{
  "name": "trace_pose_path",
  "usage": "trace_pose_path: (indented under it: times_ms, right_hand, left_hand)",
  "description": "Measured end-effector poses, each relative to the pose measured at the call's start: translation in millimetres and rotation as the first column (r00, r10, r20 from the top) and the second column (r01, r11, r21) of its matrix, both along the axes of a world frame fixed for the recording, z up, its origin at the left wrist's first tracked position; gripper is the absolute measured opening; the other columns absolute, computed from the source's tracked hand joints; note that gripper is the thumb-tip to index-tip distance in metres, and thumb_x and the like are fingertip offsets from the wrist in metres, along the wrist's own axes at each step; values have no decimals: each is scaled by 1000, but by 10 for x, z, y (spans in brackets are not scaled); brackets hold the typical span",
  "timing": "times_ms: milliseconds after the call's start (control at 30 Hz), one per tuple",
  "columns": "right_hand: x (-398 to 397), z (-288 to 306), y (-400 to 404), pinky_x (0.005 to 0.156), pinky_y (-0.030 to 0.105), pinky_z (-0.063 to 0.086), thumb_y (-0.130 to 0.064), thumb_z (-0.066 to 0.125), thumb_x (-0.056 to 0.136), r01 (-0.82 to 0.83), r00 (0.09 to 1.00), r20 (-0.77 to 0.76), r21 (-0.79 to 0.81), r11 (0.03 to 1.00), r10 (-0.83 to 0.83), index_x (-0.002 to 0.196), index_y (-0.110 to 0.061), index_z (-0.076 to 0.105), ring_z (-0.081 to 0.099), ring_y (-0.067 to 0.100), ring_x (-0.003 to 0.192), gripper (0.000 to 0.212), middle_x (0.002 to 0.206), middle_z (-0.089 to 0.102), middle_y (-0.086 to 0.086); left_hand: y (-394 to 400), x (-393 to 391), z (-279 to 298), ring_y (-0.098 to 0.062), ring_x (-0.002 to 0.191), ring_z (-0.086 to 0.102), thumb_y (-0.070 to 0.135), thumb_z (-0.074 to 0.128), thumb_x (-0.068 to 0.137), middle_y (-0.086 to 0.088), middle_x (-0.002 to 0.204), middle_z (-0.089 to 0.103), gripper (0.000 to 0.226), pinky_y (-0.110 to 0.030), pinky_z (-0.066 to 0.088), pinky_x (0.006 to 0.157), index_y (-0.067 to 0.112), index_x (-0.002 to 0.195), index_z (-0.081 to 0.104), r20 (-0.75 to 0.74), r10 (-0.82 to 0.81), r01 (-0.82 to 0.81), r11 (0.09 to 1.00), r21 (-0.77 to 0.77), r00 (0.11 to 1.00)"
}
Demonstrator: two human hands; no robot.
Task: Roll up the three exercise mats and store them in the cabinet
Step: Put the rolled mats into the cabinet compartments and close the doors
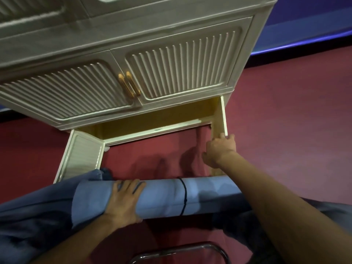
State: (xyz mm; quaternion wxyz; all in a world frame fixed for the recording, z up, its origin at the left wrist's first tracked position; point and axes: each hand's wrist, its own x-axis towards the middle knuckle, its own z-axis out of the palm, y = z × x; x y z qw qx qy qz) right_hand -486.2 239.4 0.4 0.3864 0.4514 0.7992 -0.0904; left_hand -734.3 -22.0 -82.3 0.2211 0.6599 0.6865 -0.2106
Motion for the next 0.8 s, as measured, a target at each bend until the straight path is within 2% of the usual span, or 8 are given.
trace_pose_path:
  times_ms: [67,167,367,433,567,633,700,800]
  right_hand:
    - [136,-65,-26,114,62,21,-46,36,100,20,998,63,-12,1000,-19,131,-24,61,30,30,144,46,139,57,5]
    - [241,-161,-90,117,65,10,-48,34,99,60,992,114,-4,998,-59,139,-24,57,16,37,151,52,148,52,7]
    - [467,-211,-112,120,67,2,-52,30,101,126,955,273,-25,992,-114,150,-23,47,17,38,153,59,160,39,10]
    - [513,-317,-90,120,64,9,-55,32,101,115,977,190,-85,990,-97,151,-21,43,23,36,152,62,159,39,11]
    - [382,-603,-236,112,48,38,-60,39,100,119,966,-177,-344,932,-189,153,-16,35,45,35,138,69,155,41,13]
    - [272,-763,-354,112,48,37,-64,46,97,54,955,-256,-347,936,-150,157,-19,24,44,35,138,78,157,35,10]
    - [171,-934,-418,114,51,32,-71,57,87,24,958,-261,-331,943,-116,161,-22,6,38,36,141,102,160,28,10]
    - [167,-1235,-470,120,53,22,-73,79,65,146,925,-281,-354,924,-254,161,-24,-11,18,39,151,140,166,7,14]
  left_hand:
    - [86,-62,15,-29,102,64,71,79,14,-3,125,61,131,-53,42,91,22,132,51,-13,-36,36,999,0,999]
    - [366,-158,105,-31,102,61,74,78,16,-9,124,63,131,-52,42,90,16,132,57,-79,-197,198,980,-3,977]
    - [1283,-216,262,-35,114,56,56,82,37,-15,131,57,116,-55,33,104,16,140,47,-150,-482,495,866,70,863]
    - [1545,-217,274,-33,120,51,58,80,41,-14,135,52,116,-54,30,109,17,143,45,-155,-536,549,834,58,830]
    - [1644,-310,171,-34,132,44,67,80,40,-16,144,45,127,-53,20,116,18,150,38,-152,-566,575,818,18,810]
    - [1553,-374,53,-35,133,47,64,83,40,-17,145,47,128,-53,17,115,19,150,37,-148,-547,557,830,31,824]
    - [1486,-448,-78,-35,125,55,63,87,32,-17,138,54,130,-52,22,110,19,146,40,-125,-528,535,844,33,840]
    - [1469,-535,-258,-33,126,53,58,92,29,-16,140,56,132,-53,26,112,18,145,46,-118,-523,532,844,60,844]
